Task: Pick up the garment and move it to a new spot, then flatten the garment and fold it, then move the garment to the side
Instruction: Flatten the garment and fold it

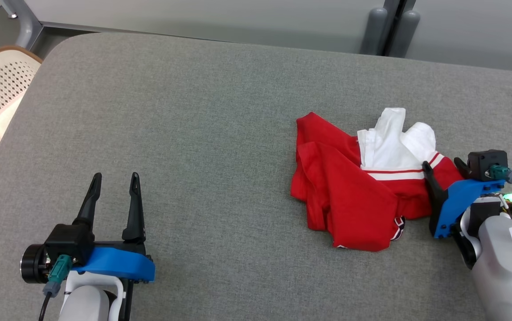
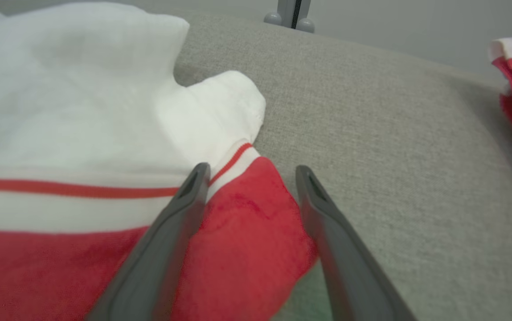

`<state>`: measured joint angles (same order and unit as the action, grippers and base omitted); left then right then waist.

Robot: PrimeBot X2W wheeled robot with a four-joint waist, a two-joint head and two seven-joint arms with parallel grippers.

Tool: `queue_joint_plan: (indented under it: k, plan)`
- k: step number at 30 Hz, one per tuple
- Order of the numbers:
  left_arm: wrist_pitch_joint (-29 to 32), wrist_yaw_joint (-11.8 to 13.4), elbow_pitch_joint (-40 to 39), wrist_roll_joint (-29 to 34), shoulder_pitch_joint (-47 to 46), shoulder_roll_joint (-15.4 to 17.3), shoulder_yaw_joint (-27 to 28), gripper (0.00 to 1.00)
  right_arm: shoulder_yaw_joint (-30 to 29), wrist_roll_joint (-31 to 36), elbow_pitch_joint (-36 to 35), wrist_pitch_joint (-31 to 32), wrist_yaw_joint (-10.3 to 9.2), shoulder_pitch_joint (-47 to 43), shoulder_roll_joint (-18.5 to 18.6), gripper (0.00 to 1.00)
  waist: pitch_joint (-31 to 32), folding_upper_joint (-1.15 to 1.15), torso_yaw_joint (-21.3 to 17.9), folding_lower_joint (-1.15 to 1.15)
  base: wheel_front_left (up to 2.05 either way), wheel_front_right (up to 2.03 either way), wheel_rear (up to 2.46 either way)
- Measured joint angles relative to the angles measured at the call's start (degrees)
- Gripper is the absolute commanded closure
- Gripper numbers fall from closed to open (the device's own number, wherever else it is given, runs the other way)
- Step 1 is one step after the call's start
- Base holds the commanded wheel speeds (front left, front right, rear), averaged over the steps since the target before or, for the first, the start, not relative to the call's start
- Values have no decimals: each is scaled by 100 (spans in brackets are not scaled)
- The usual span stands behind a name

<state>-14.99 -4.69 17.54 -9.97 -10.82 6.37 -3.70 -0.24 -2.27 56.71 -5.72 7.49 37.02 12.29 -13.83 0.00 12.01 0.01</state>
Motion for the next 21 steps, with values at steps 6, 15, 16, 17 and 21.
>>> queue_joint_plan:
  k: [6, 15, 16, 17, 21]
  plan:
    - [-1, -40, 51, 57, -16, -30, 62, 0, 26, -82, 422, -65, -8, 109, -167, 0, 61, 0, -23, -1, 0, 0, 0]
    - [0, -83, 129, 142, 97, -63, 164, 0, 258, -444, 772, -399, 0, 59, -339, 100, 307, 0, -171, -1, 0, 0, 0]
    - [0, -89, 132, 148, 116, -65, 176, 0, 292, -485, 783, -454, 0, 24, -331, 100, 345, 0, -192, -1, 0, 0, 0]
    - [-1, -90, 134, 154, 138, -68, 188, 0, 330, -527, 792, -504, 0, -7, -315, 100, 384, 0, -214, -1, 0, 0, 0]
    - [-1, -93, 134, 196, 258, -87, 229, 0, 357, -810, 617, -759, 0, -57, -57, 100, 578, 0, -332, -1, 0, 0, 0]
